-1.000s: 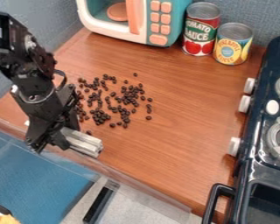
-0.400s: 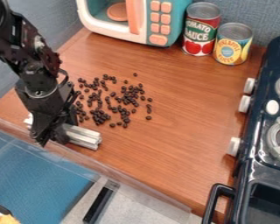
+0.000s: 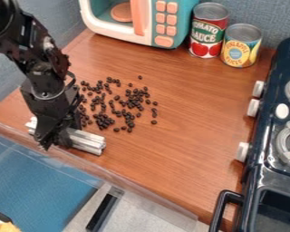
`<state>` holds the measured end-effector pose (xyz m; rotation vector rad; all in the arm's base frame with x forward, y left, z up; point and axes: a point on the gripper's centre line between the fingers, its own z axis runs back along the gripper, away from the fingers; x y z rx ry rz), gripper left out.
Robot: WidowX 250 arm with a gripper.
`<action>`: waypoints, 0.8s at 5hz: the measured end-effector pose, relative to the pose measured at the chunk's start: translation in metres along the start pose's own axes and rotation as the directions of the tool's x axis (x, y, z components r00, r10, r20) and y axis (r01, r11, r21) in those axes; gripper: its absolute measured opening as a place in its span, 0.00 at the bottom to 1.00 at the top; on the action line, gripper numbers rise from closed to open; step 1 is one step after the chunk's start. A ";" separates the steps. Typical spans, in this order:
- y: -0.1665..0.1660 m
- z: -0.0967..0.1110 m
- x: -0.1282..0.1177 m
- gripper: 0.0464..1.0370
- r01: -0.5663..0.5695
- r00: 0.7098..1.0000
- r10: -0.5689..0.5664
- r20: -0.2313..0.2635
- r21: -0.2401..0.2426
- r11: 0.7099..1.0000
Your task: Sweep into pile
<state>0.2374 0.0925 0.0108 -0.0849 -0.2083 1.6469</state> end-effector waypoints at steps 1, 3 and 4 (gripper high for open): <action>-0.003 0.000 -0.002 0.33 0.003 1.000 -0.003 0.010 -0.001 1.000; -0.027 -0.003 0.002 0.33 -0.008 0.999 0.009 0.038 -0.027 1.000; -0.038 -0.005 0.005 0.33 -0.022 0.998 0.024 0.056 -0.039 0.999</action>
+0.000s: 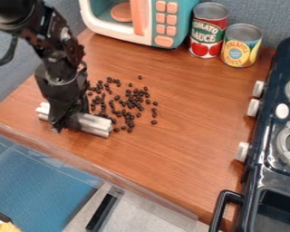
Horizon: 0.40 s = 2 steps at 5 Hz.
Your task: Sweep into pile
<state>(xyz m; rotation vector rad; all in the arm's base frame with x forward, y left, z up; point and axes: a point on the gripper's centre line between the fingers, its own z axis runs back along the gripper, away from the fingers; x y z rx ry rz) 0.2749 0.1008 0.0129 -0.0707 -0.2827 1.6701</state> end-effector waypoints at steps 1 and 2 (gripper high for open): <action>-0.011 -0.003 0.002 0.33 -0.014 1.000 0.014 0.014 -0.014 1.000; -0.023 -0.006 0.003 0.33 -0.022 1.000 0.022 0.022 -0.024 0.999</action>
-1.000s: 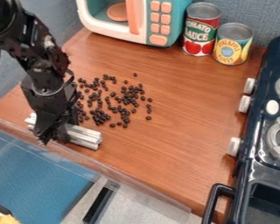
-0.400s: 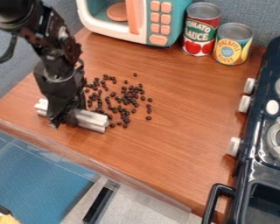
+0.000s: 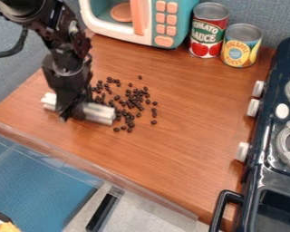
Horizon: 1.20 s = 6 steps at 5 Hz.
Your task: Sweep into pile
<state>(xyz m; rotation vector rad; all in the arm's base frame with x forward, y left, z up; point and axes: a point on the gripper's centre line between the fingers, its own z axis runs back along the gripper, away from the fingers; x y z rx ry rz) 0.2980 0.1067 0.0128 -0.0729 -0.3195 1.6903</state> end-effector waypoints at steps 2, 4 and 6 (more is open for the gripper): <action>-0.026 -0.003 -0.008 0.33 -0.015 1.000 0.015 0.003 -0.032 0.999; -0.042 -0.005 -0.015 0.33 -0.016 1.000 0.017 0.020 -0.036 0.999; -0.061 -0.005 -0.017 0.33 0.005 1.000 -0.004 0.029 -0.052 0.999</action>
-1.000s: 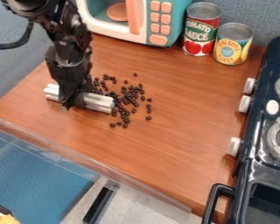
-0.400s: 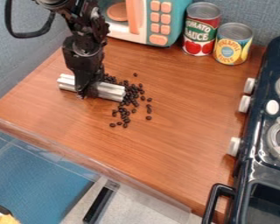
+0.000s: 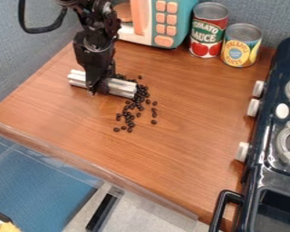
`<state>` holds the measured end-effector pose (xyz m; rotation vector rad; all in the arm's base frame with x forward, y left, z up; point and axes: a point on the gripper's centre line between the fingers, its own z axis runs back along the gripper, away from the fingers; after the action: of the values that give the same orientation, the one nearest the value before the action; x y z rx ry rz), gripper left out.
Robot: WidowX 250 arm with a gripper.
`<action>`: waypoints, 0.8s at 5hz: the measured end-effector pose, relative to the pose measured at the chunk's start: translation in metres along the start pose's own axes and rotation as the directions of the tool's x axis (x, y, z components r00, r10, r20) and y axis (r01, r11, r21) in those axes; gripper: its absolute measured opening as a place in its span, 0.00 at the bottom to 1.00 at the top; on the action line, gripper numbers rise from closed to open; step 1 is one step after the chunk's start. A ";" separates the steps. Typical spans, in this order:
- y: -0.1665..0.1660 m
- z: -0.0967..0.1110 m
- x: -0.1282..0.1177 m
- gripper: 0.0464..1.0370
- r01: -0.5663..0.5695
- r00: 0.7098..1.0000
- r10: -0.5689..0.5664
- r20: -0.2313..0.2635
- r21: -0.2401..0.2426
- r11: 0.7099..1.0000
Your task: Sweep into pile
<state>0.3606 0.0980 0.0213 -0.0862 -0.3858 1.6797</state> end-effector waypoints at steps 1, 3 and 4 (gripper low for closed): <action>-0.011 0.001 -0.001 0.33 0.060 0.998 -0.060 -0.015 0.003 0.998; -0.023 0.003 -0.001 0.33 0.145 0.989 -0.145 -0.032 0.010 0.989; -0.020 0.004 -0.003 0.33 0.132 0.990 -0.132 -0.044 0.018 0.991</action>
<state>0.3793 0.0963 0.0308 -0.0789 -0.3350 1.5485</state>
